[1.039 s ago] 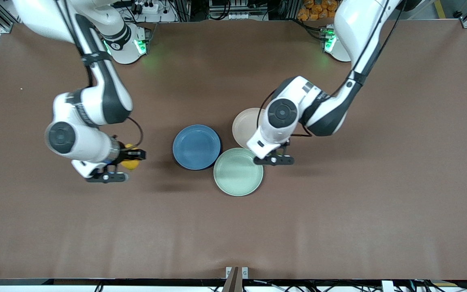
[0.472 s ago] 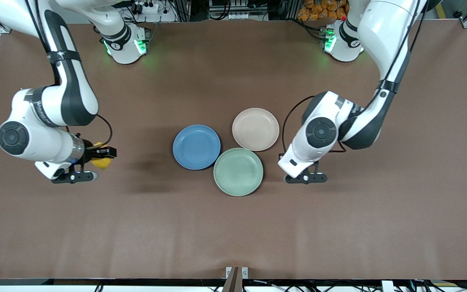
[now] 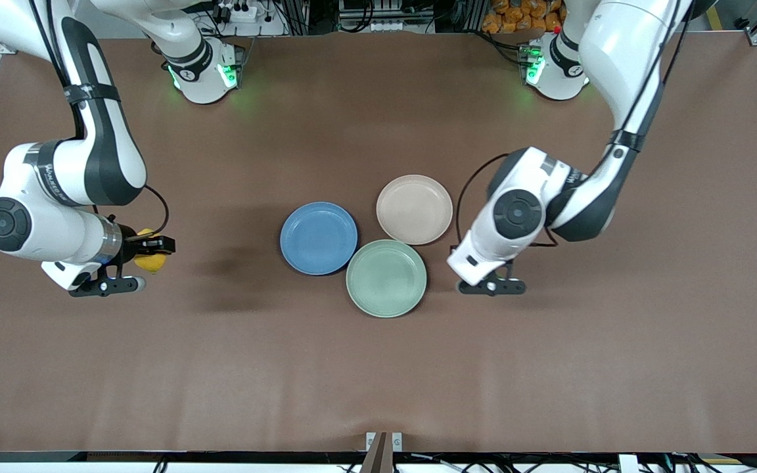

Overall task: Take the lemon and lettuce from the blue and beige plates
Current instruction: 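Carry the lemon away with the right gripper while the left carries lettuce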

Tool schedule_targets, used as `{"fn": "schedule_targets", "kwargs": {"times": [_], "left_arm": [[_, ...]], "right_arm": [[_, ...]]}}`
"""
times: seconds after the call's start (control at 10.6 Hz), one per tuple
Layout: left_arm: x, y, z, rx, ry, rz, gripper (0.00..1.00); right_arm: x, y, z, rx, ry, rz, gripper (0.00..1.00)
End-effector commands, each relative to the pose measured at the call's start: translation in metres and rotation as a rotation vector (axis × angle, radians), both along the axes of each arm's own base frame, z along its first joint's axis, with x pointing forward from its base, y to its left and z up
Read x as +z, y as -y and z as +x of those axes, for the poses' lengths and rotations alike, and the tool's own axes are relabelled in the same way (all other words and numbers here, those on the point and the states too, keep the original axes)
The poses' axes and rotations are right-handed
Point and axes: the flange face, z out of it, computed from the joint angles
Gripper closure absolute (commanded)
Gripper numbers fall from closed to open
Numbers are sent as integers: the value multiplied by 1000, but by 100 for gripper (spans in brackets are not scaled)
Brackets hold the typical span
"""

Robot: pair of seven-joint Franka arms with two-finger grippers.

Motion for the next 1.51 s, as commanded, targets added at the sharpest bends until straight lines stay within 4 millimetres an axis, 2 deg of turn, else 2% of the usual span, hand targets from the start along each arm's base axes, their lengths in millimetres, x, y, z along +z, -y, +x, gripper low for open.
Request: {"fn": "schedule_targets", "kwargs": {"times": [0.0,0.28,0.38,0.57,0.66,0.76,0.94,1.13,1.42], "left_arm": [[-16,42,-38,-7,-47,55,100],[-54,90,-83,-2,-95,102,100],[-53,92,-85,-4,-92,101,100],[-44,85,-74,8,-77,92,100],[-41,74,-63,21,-70,89,100],[-41,53,-45,44,-66,84,100],[-23,24,-12,50,-34,47,100],[-14,2,10,58,-2,17,100],[-13,-36,38,67,37,-17,100]], "right_arm": [[-12,14,-11,14,20,-11,74],[-30,23,-15,32,49,-7,74],[-36,27,-17,27,52,-7,74],[-39,27,-18,27,58,-7,74],[-41,26,-17,29,63,-8,74],[-43,28,-16,26,72,-9,74],[-50,28,-16,26,82,-9,74],[-66,31,-19,22,105,-12,74],[-83,31,-17,22,118,-15,74]]}}
